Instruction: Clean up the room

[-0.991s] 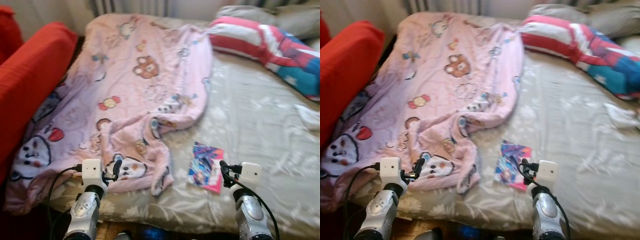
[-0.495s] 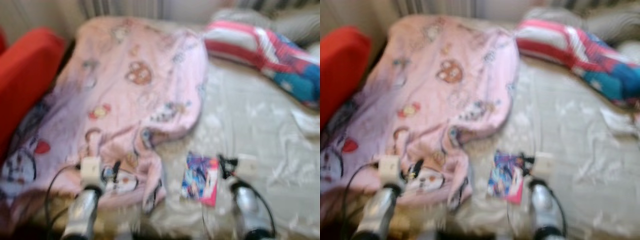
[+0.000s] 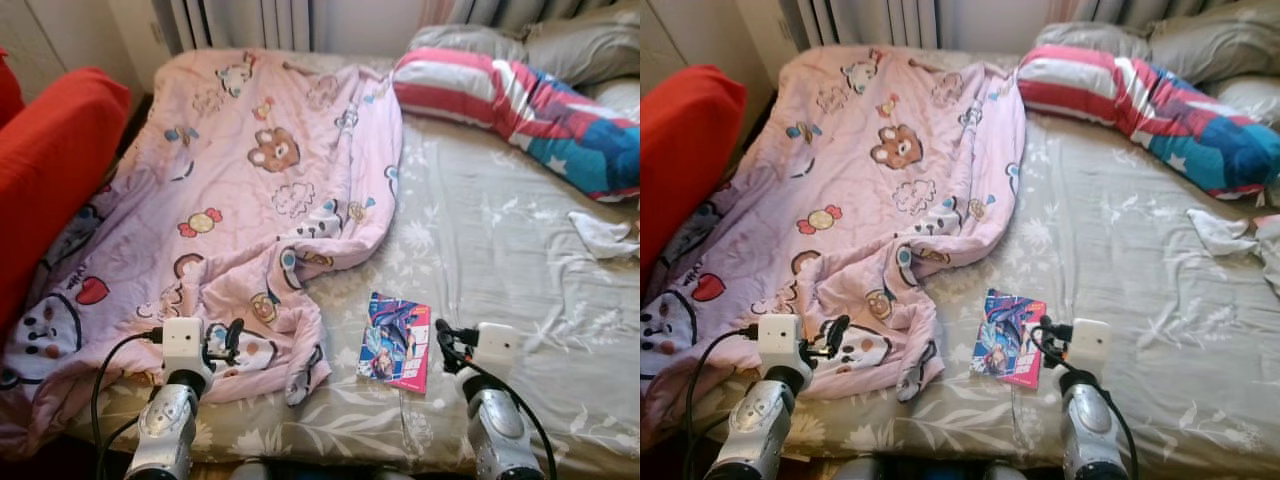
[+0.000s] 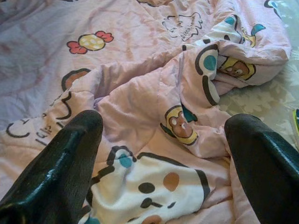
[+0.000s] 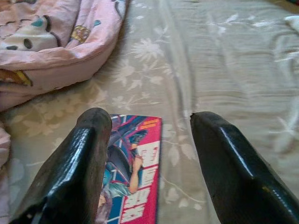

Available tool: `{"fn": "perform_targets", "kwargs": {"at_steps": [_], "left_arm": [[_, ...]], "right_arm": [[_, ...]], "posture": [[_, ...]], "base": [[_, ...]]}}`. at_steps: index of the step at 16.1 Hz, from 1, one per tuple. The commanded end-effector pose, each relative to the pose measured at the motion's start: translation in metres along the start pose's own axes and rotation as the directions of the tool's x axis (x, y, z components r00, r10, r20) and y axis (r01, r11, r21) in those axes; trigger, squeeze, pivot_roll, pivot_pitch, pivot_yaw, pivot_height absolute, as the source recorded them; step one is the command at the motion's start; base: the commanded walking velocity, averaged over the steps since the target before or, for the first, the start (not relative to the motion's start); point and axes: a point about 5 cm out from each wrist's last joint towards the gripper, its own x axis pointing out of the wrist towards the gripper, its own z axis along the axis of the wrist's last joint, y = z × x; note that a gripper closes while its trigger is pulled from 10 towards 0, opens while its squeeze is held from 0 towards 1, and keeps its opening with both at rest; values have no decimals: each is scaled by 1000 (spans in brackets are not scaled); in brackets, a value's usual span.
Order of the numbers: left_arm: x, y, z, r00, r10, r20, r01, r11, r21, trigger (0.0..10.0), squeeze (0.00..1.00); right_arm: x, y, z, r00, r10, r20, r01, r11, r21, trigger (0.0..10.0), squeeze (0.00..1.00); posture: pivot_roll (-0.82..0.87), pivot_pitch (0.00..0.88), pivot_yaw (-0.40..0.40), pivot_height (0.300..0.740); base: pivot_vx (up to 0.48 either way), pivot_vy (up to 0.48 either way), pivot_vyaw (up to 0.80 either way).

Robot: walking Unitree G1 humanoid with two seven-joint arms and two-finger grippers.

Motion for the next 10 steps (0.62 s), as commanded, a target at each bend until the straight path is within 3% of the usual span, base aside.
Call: {"fn": "perform_targets", "kwargs": {"at_steps": [1,10], "left_arm": [[-3,0,-3,1000,10,-9,-10,1000,-13,10000,0],[-2,-1,-2,1000,2,-14,-2,1000,-10,10000,0]], "right_arm": [[-2,2,-4,1000,15,-18,-15,1000,1,10000,0],[-1,2,-7,998,28,-63,-28,1000,-6,10000,0]], "posture": [[137,235,-44,740],[125,249,-41,740]], "base": [[0,0,0],[0,0,0]]}}
